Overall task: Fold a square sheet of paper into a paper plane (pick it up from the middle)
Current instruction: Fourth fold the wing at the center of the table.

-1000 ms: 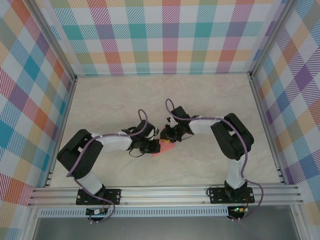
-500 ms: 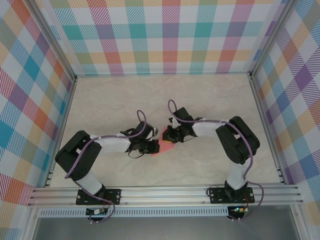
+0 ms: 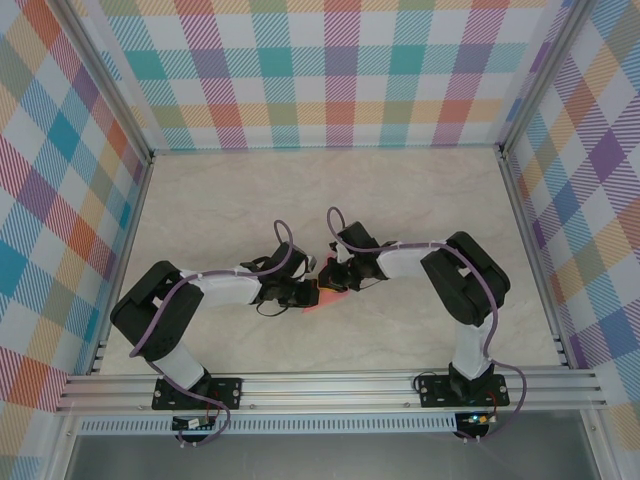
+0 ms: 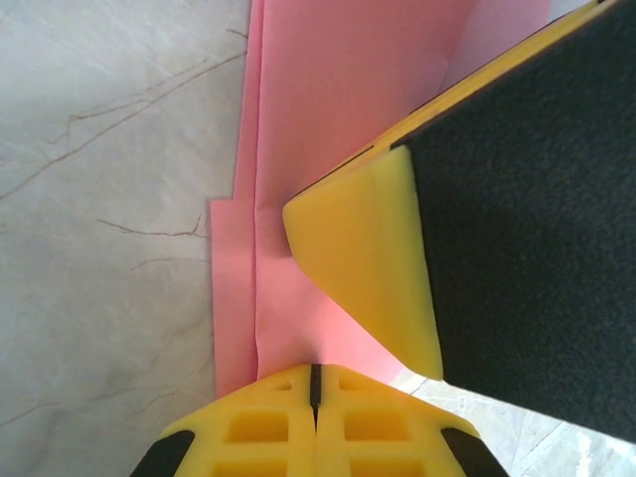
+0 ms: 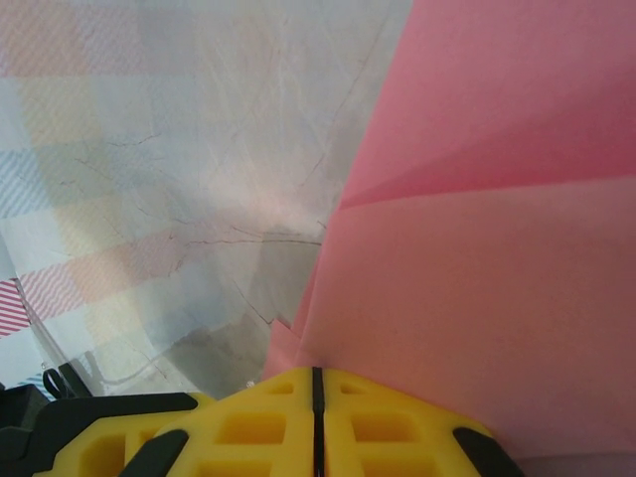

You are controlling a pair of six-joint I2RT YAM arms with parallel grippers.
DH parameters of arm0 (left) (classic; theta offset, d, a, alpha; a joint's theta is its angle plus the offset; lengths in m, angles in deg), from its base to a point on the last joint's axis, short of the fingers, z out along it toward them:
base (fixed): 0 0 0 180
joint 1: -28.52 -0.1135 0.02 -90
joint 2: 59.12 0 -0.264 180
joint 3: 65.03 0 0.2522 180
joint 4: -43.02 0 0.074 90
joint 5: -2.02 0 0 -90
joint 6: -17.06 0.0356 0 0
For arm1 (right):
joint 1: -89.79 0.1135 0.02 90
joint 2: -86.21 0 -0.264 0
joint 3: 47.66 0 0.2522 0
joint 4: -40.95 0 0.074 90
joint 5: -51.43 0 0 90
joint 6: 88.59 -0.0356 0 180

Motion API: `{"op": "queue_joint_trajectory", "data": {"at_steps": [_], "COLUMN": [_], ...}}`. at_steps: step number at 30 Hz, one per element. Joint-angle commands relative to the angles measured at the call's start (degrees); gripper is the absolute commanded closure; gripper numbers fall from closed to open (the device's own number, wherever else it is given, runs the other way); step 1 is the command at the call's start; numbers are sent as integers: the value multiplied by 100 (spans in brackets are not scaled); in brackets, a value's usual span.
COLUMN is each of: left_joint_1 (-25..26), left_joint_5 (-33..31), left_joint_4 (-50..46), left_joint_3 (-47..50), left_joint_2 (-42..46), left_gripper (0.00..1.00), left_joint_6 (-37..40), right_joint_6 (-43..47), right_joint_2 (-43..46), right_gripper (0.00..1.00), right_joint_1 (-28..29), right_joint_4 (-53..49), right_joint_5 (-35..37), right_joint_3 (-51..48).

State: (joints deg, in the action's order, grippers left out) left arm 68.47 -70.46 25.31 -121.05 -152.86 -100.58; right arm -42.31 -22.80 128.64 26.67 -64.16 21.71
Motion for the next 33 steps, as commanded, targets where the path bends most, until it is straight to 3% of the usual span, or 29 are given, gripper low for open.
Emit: {"op": "queue_joint_trajectory", "data": {"at_steps": [1, 18, 25, 33], "left_joint_1": [-48, -48, -48, -48], "left_joint_5": [-579, -461, -442, -451], "left_joint_4": [-915, -880, -889, -893], "left_joint_3": [241, 282, 313, 346], "left_joint_2": [-303, -391, -392, -401], "left_gripper": [100, 100, 100, 100], "left_joint_6": [30, 86, 111, 123], "right_joint_6": [-21, -37, -136, -9], "right_joint_2": [-253, -59, -112, -244], "right_gripper": [91, 88, 87, 86], "right_joint_1": [-107, -879, -1360, -1881], "right_joint_4": [-270, 393, 888, 809], "right_joint_5": [807, 669, 280, 100], "right_joint_3": [-169, -356, -539, -456]}}
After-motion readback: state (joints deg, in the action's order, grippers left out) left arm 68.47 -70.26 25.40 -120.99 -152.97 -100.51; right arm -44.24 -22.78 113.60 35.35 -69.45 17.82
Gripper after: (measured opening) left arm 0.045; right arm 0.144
